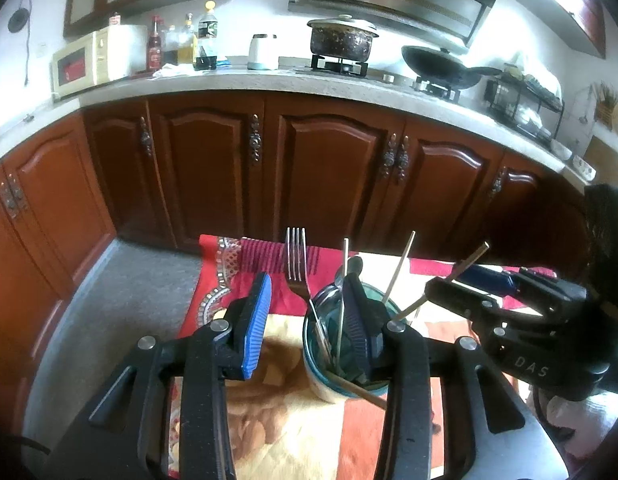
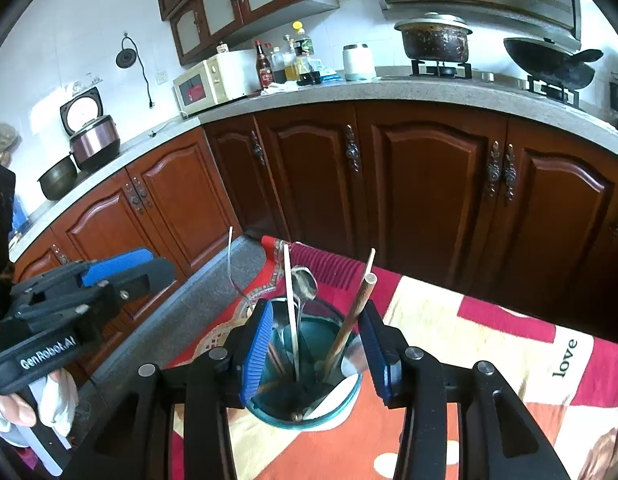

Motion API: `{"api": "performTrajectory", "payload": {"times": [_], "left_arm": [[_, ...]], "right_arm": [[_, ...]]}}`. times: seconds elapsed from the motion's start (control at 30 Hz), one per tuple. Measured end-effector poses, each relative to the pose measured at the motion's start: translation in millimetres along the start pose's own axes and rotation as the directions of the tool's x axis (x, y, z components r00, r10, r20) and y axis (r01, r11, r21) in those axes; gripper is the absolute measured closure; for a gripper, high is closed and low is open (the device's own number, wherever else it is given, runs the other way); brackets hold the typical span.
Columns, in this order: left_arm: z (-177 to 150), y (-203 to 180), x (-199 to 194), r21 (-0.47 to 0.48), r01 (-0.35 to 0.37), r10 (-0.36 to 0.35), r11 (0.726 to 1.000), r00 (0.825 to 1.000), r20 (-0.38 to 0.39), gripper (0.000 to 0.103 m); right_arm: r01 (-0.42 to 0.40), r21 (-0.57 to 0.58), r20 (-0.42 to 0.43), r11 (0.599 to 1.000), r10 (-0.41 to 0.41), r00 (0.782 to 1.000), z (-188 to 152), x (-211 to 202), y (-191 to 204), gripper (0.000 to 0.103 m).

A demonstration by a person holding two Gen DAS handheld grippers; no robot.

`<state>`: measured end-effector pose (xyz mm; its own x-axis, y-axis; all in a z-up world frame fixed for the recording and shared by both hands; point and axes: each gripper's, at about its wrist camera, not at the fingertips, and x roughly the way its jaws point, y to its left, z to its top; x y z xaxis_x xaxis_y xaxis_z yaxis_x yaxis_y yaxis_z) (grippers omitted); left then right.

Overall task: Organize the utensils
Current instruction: 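Open both tools and pull them back from the cup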

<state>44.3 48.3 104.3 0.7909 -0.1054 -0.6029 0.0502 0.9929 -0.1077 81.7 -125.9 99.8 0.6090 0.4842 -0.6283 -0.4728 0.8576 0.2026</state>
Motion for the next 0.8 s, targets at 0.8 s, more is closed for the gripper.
{"api": "performTrajectory", "payload": {"times": [0.8], "left_arm": [[-29,-22,-55,-0.006,-0.041,0.041,0.999,0.998,0.051,0.064]], "right_arm": [[0.1,0.102,0.115,0.99,-0.112,0.987,-46,-74,13,0.043]]}}
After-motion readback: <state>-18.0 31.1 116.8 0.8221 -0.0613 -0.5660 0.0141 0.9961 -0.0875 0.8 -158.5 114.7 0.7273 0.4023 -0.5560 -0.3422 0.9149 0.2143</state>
